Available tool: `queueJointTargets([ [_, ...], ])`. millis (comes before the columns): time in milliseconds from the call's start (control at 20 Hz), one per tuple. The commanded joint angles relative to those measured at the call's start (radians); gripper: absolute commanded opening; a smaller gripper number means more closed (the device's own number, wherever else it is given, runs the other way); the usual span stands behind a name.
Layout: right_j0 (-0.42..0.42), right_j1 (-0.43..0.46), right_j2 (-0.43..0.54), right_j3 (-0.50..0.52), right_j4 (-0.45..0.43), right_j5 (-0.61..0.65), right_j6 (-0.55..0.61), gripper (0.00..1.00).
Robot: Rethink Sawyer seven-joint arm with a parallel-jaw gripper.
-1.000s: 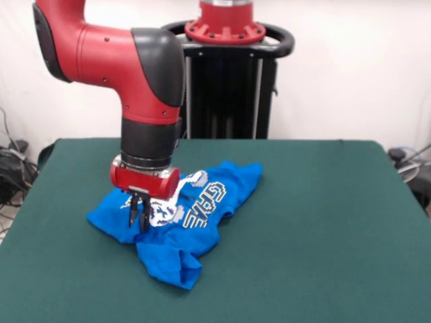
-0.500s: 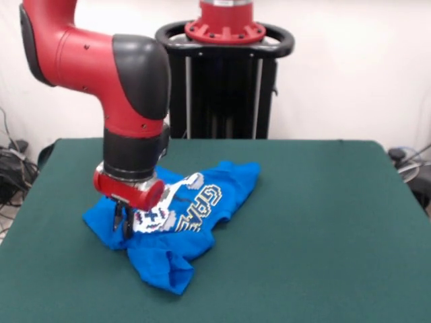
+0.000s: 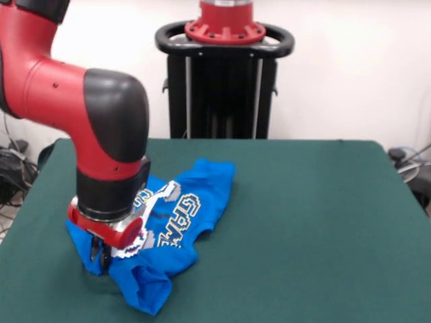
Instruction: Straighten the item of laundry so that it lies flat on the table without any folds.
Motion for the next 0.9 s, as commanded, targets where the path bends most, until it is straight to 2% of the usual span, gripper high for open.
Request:
queueJointTargets([
  [50, -0.008, 0.107, 0.014, -0.236, 0.037, 0.095, 0.063, 0.00],
  [400, -0.058, 0.134, 0.109, -0.297, 0.080, 0.277, 0.015, 0.00],
  [900, -0.055, 0.122, 0.113, -0.279, 0.080, 0.281, 0.023, 0.00],
])
